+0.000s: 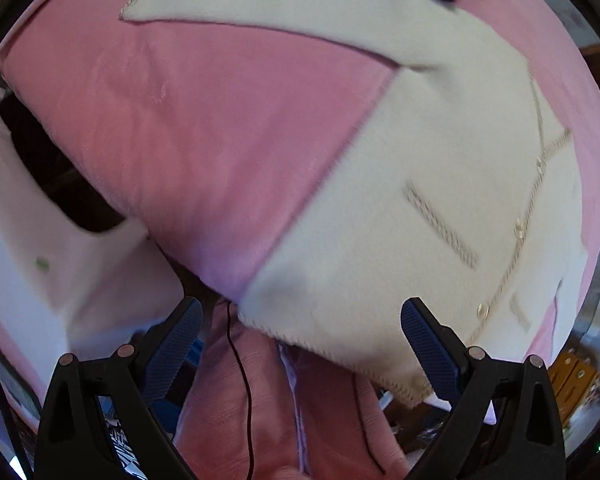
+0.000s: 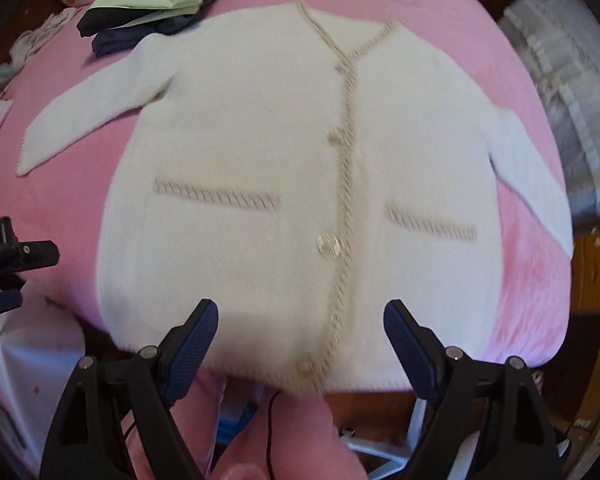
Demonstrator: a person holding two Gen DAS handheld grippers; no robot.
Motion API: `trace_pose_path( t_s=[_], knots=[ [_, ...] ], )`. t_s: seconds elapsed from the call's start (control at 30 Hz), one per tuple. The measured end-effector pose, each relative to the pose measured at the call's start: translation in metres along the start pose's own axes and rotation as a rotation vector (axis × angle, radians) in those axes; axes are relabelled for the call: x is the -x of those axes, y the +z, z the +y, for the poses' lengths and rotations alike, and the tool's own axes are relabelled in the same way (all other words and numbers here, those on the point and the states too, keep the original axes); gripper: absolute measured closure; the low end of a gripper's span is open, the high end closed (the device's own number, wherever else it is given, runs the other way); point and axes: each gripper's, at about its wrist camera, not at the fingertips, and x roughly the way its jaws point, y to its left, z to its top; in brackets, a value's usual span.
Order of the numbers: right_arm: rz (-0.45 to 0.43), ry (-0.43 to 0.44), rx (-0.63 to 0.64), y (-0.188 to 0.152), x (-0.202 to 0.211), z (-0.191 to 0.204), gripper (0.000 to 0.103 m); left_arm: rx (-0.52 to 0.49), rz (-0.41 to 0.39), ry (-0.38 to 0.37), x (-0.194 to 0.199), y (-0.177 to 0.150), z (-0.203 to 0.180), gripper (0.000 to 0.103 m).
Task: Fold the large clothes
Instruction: 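Move the left tool to the cardigan's sleeve cuff and grasp it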
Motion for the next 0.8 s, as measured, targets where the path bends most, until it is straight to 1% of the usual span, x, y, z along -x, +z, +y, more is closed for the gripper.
trace_pose_path(
  t_s=[0.13,0.2,0.27,0.33,0.47,0.5,0.57,0.63,0.7,0.77,0.8],
  knots=[
    [-0.072,-0.040,0.018,0.042,-0.009,0.048,0.018,0.039,-0.017,0.007,-0.007,0.063,0.030,0.004],
    [-0.095,-0.056,0.034,0.064,-0.015,0.070,0.018,0.078,-0.040,0.016,-0.010,0.095,0.049,0.004],
    [-0.116,-0.070,0.056,0.084,-0.019,0.091,0.018,0.133,-0.061,0.005,-0.013,0.124,0.071,0.004],
    [-0.140,-0.060,0.078,0.103,-0.022,0.113,0.018,0.202,-0.092,-0.028,-0.016,0.152,0.095,0.004],
    [-0.172,-0.054,0.124,0.129,-0.033,0.148,0.018,0.326,-0.195,-0.080,-0.022,0.200,0.140,0.004],
    [-0.173,-0.063,0.137,0.134,-0.037,0.157,0.018,0.357,-0.223,-0.105,-0.023,0.211,0.151,0.005],
    [-0.168,-0.084,0.152,0.139,-0.043,0.170,0.018,0.422,-0.278,-0.167,-0.027,0.225,0.171,0.011],
    [-0.154,-0.097,0.163,0.141,-0.049,0.182,0.018,0.477,-0.341,-0.239,-0.033,0.240,0.191,0.012],
    [-0.138,-0.094,0.175,0.142,-0.052,0.192,0.018,0.510,-0.344,-0.275,-0.041,0.254,0.206,0.015],
    [-0.129,-0.082,0.194,0.139,-0.053,0.203,0.018,0.542,-0.327,-0.302,-0.051,0.262,0.216,0.025],
    [-0.127,-0.079,0.203,0.139,-0.054,0.206,0.018,0.552,-0.317,-0.314,-0.057,0.265,0.220,0.028]
  ],
)
